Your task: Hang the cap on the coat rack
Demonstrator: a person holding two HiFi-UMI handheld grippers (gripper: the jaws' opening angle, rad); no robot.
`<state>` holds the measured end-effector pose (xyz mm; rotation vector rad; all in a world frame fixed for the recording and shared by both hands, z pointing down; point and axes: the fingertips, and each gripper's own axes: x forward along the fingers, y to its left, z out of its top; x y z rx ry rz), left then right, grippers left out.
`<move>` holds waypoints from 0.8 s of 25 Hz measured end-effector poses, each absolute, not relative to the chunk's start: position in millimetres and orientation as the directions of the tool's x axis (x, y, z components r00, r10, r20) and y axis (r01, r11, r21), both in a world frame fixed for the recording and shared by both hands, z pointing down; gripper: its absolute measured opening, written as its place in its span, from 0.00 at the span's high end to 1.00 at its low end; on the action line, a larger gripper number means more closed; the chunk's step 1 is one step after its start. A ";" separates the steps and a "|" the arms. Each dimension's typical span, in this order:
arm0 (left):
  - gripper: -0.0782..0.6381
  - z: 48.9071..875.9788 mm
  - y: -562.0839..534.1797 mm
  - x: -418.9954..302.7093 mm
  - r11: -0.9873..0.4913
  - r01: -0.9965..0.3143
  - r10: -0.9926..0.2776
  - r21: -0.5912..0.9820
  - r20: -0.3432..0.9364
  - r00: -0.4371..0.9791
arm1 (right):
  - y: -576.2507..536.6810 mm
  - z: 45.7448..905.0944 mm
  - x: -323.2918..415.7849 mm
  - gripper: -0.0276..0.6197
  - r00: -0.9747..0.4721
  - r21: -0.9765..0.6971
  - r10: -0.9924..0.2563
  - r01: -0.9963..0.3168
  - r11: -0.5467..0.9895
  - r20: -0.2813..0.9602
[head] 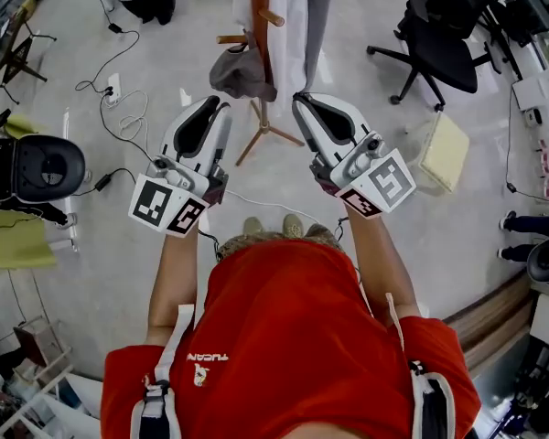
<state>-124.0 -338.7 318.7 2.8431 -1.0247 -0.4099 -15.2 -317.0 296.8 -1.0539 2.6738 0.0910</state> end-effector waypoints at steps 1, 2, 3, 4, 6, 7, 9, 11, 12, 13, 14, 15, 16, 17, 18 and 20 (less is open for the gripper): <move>0.82 307.7 -332.3 -122.1 -0.774 -0.611 -0.633 0.167 -0.242 0.735 | -313.9 291.2 -15.1 0.92 -0.706 -0.030 -0.651 -0.671 0.741 -0.280; 0.84 298.6 -326.7 -119.7 -0.777 -0.610 -0.629 0.157 -0.259 0.733 | -310.8 286.0 -14.8 0.92 -0.710 -0.022 -0.641 -0.665 0.747 -0.292; 0.85 291.7 -321.7 -116.9 -0.778 -0.612 -0.625 0.142 -0.266 0.734 | -307.7 281.2 -14.4 0.92 -0.714 -0.015 -0.631 -0.659 0.752 -0.304; 0.87 286.7 -317.1 -113.5 -0.778 -0.616 -0.624 0.121 -0.264 0.736 | -304.5 276.9 -14.0 0.92 -0.717 -0.007 -0.623 -0.654 0.756 -0.313; 0.88 280.7 -308.5 -105.9 -0.773 -0.631 -0.625 0.066 -0.245 0.741 | -297.2 270.0 -13.7 0.92 -0.724 0.014 -0.607 -0.646 0.763 -0.327; 0.88 278.7 -304.5 -102.3 -0.771 -0.636 -0.626 0.041 -0.236 0.743 | -293.5 267.7 -14.1 0.92 -0.728 0.027 -0.600 -0.643 0.766 -0.331; 0.88 276.5 -298.8 -96.2 -0.765 -0.644 -0.628 0.000 -0.222 0.746 | -287.6 266.6 -16.3 0.92 -0.741 0.052 -0.586 -0.633 0.772 -0.330; 0.88 277.5 -296.7 -90.9 -0.756 -0.653 -0.635 -0.037 -0.201 0.746 | -285.3 268.7 -17.7 0.92 -0.751 0.061 -0.576 -0.624 0.779 -0.324; 0.88 279.0 -296.4 -88.6 -0.752 -0.657 -0.638 -0.050 -0.191 0.746 | -285.2 270.4 -17.5 0.92 -0.753 0.059 -0.573 -0.620 0.782 -0.322; 0.88 280.5 -296.5 -87.1 -0.750 -0.659 -0.642 -0.053 -0.185 0.745 | -285.5 272.4 -16.8 0.92 -0.755 0.055 -0.572 -0.618 0.784 -0.321; 0.88 281.6 -297.0 -86.6 -0.749 -0.661 -0.644 -0.048 -0.184 0.743 | -286.0 274.7 -16.3 0.92 -0.756 0.051 -0.571 -0.615 0.787 -0.319; 0.88 282.5 -297.7 -87.2 -0.748 -0.663 -0.647 -0.035 -0.186 0.740 | -286.6 277.1 -16.2 0.92 -0.759 0.048 -0.570 -0.613 0.789 -0.316; 0.88 283.2 -298.7 -88.7 -0.747 -0.665 -0.650 -0.022 -0.189 0.736 | -287.1 279.7 -16.8 0.92 -0.762 0.047 -0.568 -0.609 0.791 -0.311; 0.88 284.1 -299.7 -90.3 -0.745 -0.667 -0.654 -0.011 -0.191 0.732 | -287.3 282.1 -17.5 0.92 -0.765 0.046 -0.566 -0.606 0.794 -0.307; 0.88 285.0 -300.8 -91.6 -0.742 -0.671 -0.658 -0.004 -0.191 0.729 | -287.6 284.0 -17.9 0.92 -0.768 0.045 -0.564 -0.602 0.797 -0.302; 0.88 286.1 -303.0 -92.1 -0.738 -0.675 -0.663 0.004 -0.190 0.724 | -289.0 286.0 -17.0 0.92 -0.773 0.043 -0.561 -0.598 0.800 -0.297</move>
